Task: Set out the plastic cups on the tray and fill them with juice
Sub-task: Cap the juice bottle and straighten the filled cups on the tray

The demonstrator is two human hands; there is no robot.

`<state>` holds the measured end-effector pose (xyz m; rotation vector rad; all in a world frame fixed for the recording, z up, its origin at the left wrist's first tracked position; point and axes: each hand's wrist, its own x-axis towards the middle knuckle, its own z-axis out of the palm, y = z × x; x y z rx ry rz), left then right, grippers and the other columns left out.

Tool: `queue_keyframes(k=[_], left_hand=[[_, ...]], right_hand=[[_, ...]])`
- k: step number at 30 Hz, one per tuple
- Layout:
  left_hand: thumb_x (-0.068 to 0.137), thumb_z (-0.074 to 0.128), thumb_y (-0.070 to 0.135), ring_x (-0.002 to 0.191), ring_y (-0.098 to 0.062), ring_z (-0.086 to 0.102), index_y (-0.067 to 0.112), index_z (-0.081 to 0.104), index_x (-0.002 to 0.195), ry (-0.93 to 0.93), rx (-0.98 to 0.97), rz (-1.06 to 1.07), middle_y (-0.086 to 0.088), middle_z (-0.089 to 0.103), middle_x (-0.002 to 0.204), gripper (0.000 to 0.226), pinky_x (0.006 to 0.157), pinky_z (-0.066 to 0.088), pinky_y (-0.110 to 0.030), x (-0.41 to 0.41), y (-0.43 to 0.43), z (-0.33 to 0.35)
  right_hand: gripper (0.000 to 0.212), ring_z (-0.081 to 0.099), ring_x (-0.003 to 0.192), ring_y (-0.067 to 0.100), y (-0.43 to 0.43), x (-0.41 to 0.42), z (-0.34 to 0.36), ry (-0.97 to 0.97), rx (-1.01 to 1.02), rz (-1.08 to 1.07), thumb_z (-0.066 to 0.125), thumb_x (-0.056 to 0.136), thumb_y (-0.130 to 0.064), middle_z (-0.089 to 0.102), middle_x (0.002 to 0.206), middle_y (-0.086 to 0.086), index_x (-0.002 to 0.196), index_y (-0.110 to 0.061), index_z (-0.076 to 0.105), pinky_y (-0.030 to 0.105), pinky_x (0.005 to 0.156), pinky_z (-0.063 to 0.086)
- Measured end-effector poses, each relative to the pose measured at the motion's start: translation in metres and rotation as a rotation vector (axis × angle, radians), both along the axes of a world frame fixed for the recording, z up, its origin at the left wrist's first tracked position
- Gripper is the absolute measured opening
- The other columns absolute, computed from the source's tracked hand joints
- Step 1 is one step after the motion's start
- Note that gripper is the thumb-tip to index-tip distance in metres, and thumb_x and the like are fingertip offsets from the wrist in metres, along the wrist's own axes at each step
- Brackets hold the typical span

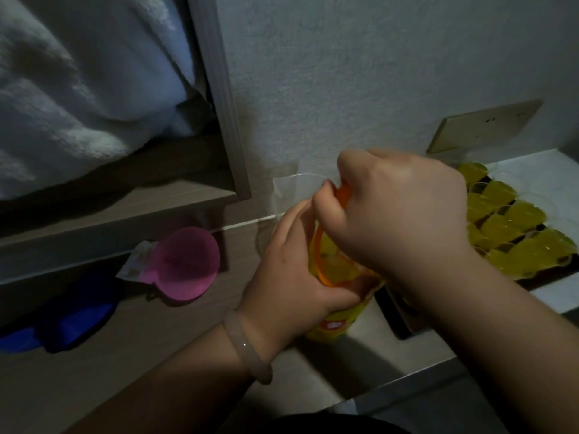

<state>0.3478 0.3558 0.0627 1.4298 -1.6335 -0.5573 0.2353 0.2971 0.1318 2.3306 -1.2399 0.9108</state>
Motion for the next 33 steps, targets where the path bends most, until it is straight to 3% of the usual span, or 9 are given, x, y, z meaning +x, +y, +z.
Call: queue_keyframes(k=[4, 7, 9, 16, 21, 23, 29, 31, 33], left_hand=[[0.053, 0.067, 0.059, 0.123, 0.017, 0.03, 0.068, 0.009, 0.126, -0.042, -0.021, 0.04, 0.037, 0.031, 0.126, 0.094, 0.1, 0.025, -0.004, -0.002, 0.0, 0.0], [0.056, 0.067, 0.06, 0.126, -0.005, 0.04, 0.031, 0.038, 0.132, -0.078, -0.015, 0.087, 0.009, 0.042, 0.132, 0.087, 0.106, 0.036, -0.028, 0.0, -0.002, -0.002], [0.057, 0.067, 0.059, 0.127, -0.007, 0.039, 0.017, 0.041, 0.138, -0.094, -0.021, 0.097, 0.003, 0.043, 0.135, 0.094, 0.107, 0.034, -0.026, 0.001, -0.006, -0.003], [0.054, 0.067, 0.059, 0.125, 0.006, 0.033, 0.039, 0.025, 0.134, -0.03, -0.048, 0.143, 0.016, 0.037, 0.132, 0.093, 0.103, 0.023, -0.005, -0.001, -0.012, -0.003], [0.055, 0.067, 0.059, 0.117, 0.018, 0.03, 0.059, 0.018, 0.128, -0.029, -0.085, 0.131, 0.03, 0.034, 0.123, 0.088, 0.099, 0.022, -0.001, -0.002, -0.013, -0.002], [0.057, 0.068, 0.057, 0.115, 0.018, 0.031, 0.051, 0.021, 0.131, -0.039, -0.108, 0.135, 0.029, 0.035, 0.121, 0.088, 0.098, 0.022, 0.0, -0.002, -0.013, -0.001], [0.056, 0.067, 0.056, 0.124, -0.007, 0.041, 0.013, 0.04, 0.136, -0.068, -0.061, 0.162, 0.004, 0.045, 0.131, 0.095, 0.104, 0.032, -0.014, -0.004, -0.009, -0.001], [0.055, 0.068, 0.057, 0.128, -0.013, 0.041, 0.01, 0.037, 0.139, -0.076, -0.032, 0.189, -0.003, 0.045, 0.135, 0.101, 0.105, 0.034, -0.023, -0.004, -0.006, 0.0], [0.056, 0.068, 0.058, 0.132, -0.013, 0.038, 0.013, 0.032, 0.142, -0.09, -0.028, 0.189, -0.005, 0.042, 0.14, 0.104, 0.107, 0.032, -0.022, -0.003, -0.003, 0.0]], right_hand=[[0.037, 0.032, 0.045, 0.019, -0.007, -0.009, 0.002, 0.06, -0.016, 0.131, 0.049, 0.087, -0.044, 0.034, 0.056, -0.004, 0.062, -0.018, 0.042, 0.02, 0.044, 0.018], [0.044, 0.049, 0.052, 0.025, -0.014, -0.02, 0.008, 0.17, 0.069, 0.31, 0.04, 0.091, -0.051, 0.051, 0.063, 0.001, 0.074, -0.015, 0.058, 0.027, 0.044, 0.031], [0.043, 0.053, 0.054, 0.027, -0.017, -0.021, 0.007, 0.157, 0.082, 0.319, 0.039, 0.091, -0.05, 0.055, 0.066, 0.003, 0.077, -0.014, 0.06, 0.029, 0.045, 0.034], [0.038, 0.048, 0.044, 0.028, -0.024, -0.004, -0.004, 0.068, -0.019, 0.153, 0.049, 0.083, -0.046, 0.051, 0.055, 0.004, 0.069, -0.012, 0.058, 0.021, 0.047, 0.016], [0.036, 0.046, 0.042, 0.027, -0.021, 0.001, -0.009, -0.024, -0.03, 0.098, 0.05, 0.085, -0.045, 0.044, 0.054, 0.001, 0.066, -0.014, 0.054, 0.023, 0.046, 0.019], [0.04, 0.048, 0.044, 0.027, -0.02, 0.0, -0.01, -0.041, -0.022, 0.112, 0.046, 0.088, -0.047, 0.05, 0.057, 0.003, 0.068, -0.014, 0.054, 0.024, 0.044, 0.022], [0.048, 0.053, 0.054, 0.025, -0.015, -0.009, -0.013, -0.049, 0.033, 0.162, 0.039, 0.093, -0.055, 0.056, 0.069, 0.005, 0.08, -0.015, 0.061, 0.026, 0.045, 0.029], [0.048, 0.053, 0.058, 0.025, -0.013, -0.009, -0.014, -0.06, 0.037, 0.179, 0.04, 0.093, -0.056, 0.056, 0.072, 0.006, 0.083, -0.014, 0.063, 0.028, 0.047, 0.03], [0.048, 0.054, 0.062, 0.025, -0.013, -0.01, -0.014, -0.088, 0.043, 0.209, 0.041, 0.092, -0.055, 0.057, 0.076, 0.007, 0.088, -0.013, 0.064, 0.03, 0.05, 0.033]])
